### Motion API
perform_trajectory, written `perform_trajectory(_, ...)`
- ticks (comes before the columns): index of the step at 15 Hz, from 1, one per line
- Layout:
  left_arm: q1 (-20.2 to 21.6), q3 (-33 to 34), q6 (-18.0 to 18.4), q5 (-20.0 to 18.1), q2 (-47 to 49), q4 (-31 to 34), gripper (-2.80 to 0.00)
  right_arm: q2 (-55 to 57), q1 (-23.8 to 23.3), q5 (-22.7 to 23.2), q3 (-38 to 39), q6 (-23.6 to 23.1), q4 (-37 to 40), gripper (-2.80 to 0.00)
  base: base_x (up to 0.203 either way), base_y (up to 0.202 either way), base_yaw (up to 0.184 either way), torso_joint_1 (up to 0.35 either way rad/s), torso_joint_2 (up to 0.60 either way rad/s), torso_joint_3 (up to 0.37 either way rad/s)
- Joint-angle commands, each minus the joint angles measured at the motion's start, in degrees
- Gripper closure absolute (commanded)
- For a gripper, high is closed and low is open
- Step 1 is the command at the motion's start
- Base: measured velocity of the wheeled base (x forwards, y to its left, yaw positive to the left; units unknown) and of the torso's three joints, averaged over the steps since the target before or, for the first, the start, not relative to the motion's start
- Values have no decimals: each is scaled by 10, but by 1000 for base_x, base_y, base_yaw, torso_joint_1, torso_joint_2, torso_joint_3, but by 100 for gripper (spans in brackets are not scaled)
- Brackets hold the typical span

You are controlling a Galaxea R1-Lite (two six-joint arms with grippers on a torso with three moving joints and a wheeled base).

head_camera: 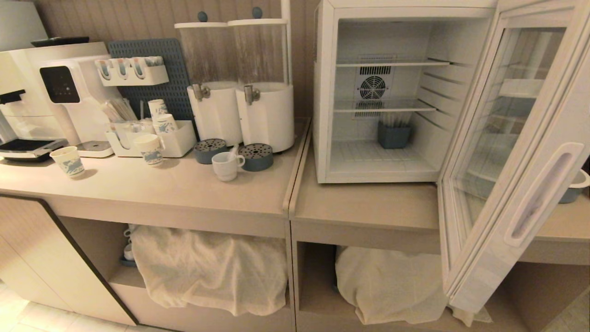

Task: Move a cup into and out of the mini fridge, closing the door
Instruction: Close the freezer door

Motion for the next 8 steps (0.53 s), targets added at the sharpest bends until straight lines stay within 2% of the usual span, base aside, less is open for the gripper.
perform_trajectory(1,0,23,-1,0,-3,-1,0,42,-189,260,15,-7,-42,0,0,0,0,0,0,0)
perform_trajectory(2,0,23,-2,0,-3,-1,0,72,-220,311,23,-10,-77,0,0,0,0,0,0,0)
perform_trajectory(3,0,23,-2,1,-3,-1,0,101,-231,346,39,-14,-133,0,0,0,0,0,0,0)
perform_trajectory(4,-1,23,-2,0,-3,-1,0,126,-221,358,56,-15,-200,0,0,0,0,0,0,0)
perform_trajectory(5,-1,23,-2,0,-3,-1,0,139,-198,363,65,-14,-229,0,0,0,0,0,0,0)
perform_trajectory(6,-1,23,-2,0,-3,-1,0,149,-155,365,69,-12,-246,0,0,0,0,0,0,0)
perform_trajectory(7,-1,23,-2,0,-3,-1,0,159,-111,354,72,-11,-258,0,0,0,0,0,0,0)
perform_trajectory(8,0,23,-2,1,-3,-1,0,173,-68,319,72,-12,-266,0,0,0,0,0,0,0)
